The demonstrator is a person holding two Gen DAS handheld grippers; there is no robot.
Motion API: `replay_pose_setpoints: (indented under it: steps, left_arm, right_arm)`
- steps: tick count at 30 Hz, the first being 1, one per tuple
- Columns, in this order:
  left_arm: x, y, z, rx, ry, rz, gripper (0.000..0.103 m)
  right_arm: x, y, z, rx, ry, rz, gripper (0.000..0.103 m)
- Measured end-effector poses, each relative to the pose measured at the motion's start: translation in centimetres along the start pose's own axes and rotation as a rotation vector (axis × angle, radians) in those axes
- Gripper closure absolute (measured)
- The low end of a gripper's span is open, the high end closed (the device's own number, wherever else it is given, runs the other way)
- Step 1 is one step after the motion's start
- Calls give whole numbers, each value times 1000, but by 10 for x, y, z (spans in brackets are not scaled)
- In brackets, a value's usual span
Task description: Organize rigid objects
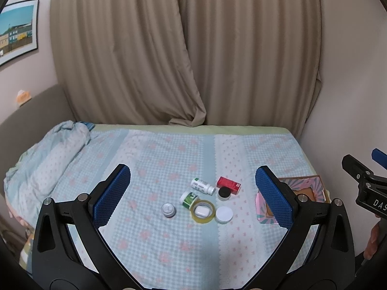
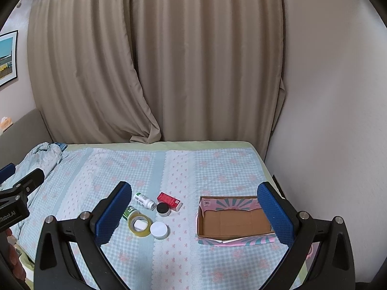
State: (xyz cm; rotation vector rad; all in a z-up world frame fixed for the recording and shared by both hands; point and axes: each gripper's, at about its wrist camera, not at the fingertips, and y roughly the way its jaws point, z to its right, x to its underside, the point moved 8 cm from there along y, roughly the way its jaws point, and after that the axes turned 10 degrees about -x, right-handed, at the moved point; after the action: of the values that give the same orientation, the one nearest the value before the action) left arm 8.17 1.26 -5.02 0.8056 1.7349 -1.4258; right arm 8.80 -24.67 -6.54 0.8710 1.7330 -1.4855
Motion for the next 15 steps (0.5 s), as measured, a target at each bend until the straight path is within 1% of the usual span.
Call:
replay_pose_setpoints:
  steps: [7,15]
  left_arm:
    - [0,-2,-4,19,-11,2,1]
    - [-2,3,-5,3,-11,0,1]
  right_arm:
    - [1,0,-3,1,-4,-11,0]
    - [0,-1,-4,4,-7,-13,0]
